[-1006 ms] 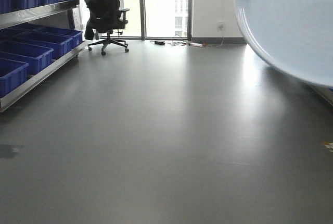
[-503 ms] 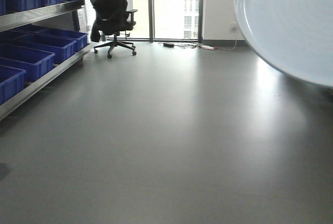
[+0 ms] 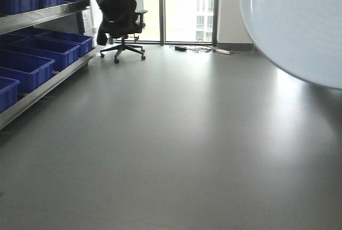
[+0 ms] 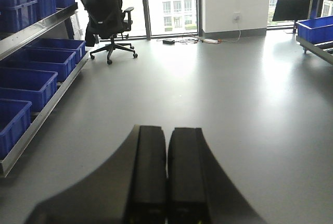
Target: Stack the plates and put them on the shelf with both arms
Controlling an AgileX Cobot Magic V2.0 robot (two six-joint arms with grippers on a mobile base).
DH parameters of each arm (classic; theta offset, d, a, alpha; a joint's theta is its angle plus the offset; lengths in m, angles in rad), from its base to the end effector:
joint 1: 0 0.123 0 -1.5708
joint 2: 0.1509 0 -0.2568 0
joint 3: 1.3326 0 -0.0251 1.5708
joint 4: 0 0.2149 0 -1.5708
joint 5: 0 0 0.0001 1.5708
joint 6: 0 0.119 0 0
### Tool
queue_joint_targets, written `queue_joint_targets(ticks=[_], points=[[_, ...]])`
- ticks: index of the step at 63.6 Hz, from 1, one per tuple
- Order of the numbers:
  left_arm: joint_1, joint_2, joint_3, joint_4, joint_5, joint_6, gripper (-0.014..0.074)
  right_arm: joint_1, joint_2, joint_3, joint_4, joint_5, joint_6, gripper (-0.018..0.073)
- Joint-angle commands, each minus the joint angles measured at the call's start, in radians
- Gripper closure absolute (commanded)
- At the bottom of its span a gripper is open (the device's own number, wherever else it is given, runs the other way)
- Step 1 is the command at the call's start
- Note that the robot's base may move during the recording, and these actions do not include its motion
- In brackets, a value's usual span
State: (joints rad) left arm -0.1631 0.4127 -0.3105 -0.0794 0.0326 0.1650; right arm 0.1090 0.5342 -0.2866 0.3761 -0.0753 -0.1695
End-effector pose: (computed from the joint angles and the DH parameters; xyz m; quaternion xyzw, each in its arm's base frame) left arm 0.1154 -0.0193 0.2763 0.0907 0.7180 -0.0277 0.6896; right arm 0.1353 0.0115 0.2652 0.0450 0.7369 0.0956 0.6677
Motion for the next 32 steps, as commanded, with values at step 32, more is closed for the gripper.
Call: queue_joint_targets(ticks=[32], points=[[-0.007,0.006,-0.031,0.000,-0.085,-0.011,0.0513,-0.005,0.001,-0.033,-0.005,-0.093,-0.003,0.0536]])
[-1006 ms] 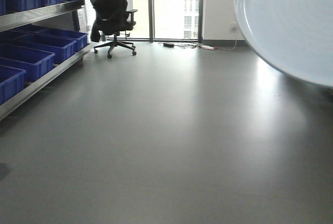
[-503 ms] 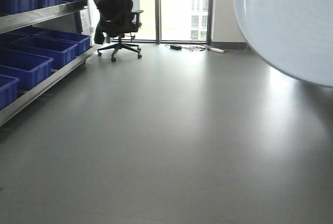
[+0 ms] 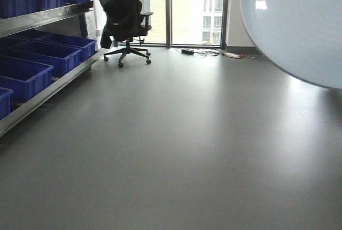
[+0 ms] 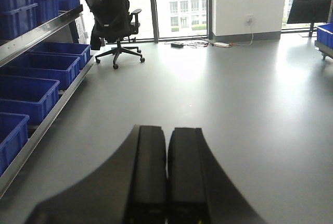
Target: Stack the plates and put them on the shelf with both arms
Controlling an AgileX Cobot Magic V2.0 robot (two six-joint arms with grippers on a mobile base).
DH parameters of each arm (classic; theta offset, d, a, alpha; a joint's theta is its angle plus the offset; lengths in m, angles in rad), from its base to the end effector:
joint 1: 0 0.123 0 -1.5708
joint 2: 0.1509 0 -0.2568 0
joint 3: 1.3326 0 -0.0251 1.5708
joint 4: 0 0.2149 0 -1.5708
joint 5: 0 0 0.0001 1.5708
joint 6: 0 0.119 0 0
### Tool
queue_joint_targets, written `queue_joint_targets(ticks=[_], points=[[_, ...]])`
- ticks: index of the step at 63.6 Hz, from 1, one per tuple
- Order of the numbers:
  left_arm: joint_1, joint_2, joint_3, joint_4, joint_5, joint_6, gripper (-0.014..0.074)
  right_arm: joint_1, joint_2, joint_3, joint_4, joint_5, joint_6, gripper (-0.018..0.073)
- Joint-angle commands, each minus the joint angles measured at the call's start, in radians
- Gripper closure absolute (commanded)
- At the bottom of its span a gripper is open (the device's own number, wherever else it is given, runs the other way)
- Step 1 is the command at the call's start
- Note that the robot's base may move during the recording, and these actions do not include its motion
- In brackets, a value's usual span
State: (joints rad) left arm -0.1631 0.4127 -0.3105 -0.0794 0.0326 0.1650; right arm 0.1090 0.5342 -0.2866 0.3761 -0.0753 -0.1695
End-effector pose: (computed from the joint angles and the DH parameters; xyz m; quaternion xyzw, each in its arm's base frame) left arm 0.1154 -0.0193 0.2763 0.0907 0.7180 -0.0277 0.6896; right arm 0.1353 0.0115 0.2652 0.0450 0.7369 0.0956 0.6677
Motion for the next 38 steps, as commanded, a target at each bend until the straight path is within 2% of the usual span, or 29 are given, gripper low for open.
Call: queue_joint_targets(ticks=[1,38], points=[[-0.007,0.006,-0.031,0.000,-0.085,-0.011,0.0513,-0.005,0.001,-0.033,-0.005,-0.093,-0.003,0.0536],[-0.007,0.006,-0.031,0.000,-0.085,-0.011,0.0513,-0.005,0.001,-0.033,-0.005,-0.093,-0.003,0.0536]])
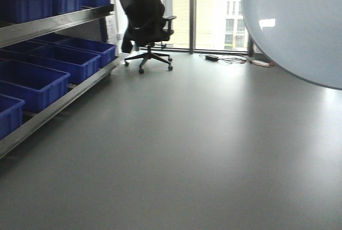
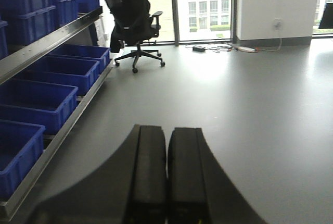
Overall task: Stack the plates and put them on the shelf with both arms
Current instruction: 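Hold the plates in the right gripper while driving up to the bin shelf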
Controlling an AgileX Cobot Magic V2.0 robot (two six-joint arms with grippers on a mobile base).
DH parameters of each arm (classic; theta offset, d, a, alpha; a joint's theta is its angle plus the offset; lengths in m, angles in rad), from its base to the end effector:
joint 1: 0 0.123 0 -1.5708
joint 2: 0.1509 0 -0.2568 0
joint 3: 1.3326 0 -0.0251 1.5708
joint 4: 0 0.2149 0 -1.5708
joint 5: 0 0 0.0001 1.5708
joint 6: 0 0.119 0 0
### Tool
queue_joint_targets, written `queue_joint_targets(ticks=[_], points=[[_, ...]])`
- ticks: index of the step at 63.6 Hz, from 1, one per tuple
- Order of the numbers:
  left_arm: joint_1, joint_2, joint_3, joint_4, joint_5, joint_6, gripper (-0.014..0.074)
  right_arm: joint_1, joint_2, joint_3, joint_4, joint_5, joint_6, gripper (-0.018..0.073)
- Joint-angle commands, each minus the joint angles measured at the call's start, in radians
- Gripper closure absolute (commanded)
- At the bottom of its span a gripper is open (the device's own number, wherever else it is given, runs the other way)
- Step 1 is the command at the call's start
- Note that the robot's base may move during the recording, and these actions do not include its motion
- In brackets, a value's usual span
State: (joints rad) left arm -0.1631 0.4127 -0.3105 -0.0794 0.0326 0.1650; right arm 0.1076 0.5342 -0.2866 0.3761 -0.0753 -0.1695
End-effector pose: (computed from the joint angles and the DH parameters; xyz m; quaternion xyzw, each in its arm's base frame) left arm 0.1154 -0.0193 0.2763 0.0907 0.7180 -0.0277 0.6896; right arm 0.1353 0.0113 0.2652 0.0455 0.7369 0.0951 0.6678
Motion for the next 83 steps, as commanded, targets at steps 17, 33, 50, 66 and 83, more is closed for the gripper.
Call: queue_joint_targets(ticks=[17,33,50,66,83], points=[[-0.007,0.006,-0.031,0.000,-0.085,-0.011,0.0513,-0.003,0.001,-0.033,-0.005,-0.093,-0.003,0.0536],[-0.007,0.006,-0.031,0.000,-0.085,-0.011,0.0513,-0.003,0.001,-0.033,-0.005,-0.093,-0.003,0.0536],[-0.007,0.006,-0.031,0.000,-0.085,-0.011,0.0513,-0.003,0.001,-0.033,-0.005,-0.093,-0.003,0.0536],[-0.007,0.006,-0.031,0.000,-0.085,-0.011,0.0513,-0.003,0.001,-0.033,-0.005,-0.093,-0.003,0.0536],[-0.007,0.006,-0.031,0.000,-0.085,-0.011,0.0513,-0.003,0.001,-0.033,-0.005,-0.093,-0.003,0.0537]])
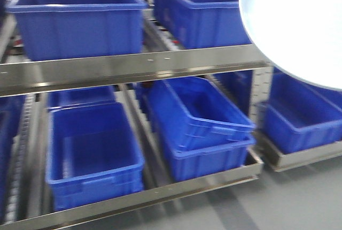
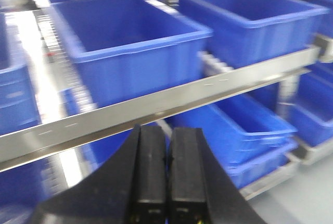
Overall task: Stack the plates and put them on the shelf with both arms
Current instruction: 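Hold the plates in the right gripper while driving up to the bin shelf, then move the right gripper with the plates over the upper blue bin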
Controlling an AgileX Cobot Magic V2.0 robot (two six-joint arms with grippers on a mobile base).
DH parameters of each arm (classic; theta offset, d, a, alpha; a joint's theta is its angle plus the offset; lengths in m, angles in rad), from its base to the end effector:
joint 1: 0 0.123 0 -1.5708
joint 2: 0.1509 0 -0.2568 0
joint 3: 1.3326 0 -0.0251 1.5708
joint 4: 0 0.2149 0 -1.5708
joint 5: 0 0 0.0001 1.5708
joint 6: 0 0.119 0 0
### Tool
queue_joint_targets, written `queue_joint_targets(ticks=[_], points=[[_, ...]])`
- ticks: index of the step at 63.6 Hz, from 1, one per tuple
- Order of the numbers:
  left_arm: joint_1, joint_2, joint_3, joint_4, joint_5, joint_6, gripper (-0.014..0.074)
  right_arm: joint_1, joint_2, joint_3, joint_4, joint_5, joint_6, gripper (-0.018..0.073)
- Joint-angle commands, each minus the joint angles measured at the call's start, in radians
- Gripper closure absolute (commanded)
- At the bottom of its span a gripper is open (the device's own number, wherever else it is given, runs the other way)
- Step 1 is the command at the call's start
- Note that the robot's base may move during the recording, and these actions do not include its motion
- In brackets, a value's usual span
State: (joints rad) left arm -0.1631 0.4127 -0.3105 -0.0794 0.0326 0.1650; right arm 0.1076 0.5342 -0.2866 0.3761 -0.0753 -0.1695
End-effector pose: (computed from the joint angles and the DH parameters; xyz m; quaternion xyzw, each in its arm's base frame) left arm 0.1154 -0.0193 0.2763 0.0907 0.7180 -0.0277 0.6896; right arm 0.1353 0.0113 0.2652 0.0455 0.7369 0.0951 0.6678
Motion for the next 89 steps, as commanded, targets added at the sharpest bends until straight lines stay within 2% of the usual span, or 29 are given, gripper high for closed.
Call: queue_joint_targets(ticks=[1,89], points=[[-0.007,0.006,-0.031,0.000,-0.085,-0.011,0.0513,-0.003,0.001,-0.033,-0.005,-0.093,-0.003,0.0537],[-0.007,0.006,-0.031,0.000,-0.085,-0.011,0.0513,-0.003,0.001,-0.033,-0.005,-0.093,-0.003,0.0537]])
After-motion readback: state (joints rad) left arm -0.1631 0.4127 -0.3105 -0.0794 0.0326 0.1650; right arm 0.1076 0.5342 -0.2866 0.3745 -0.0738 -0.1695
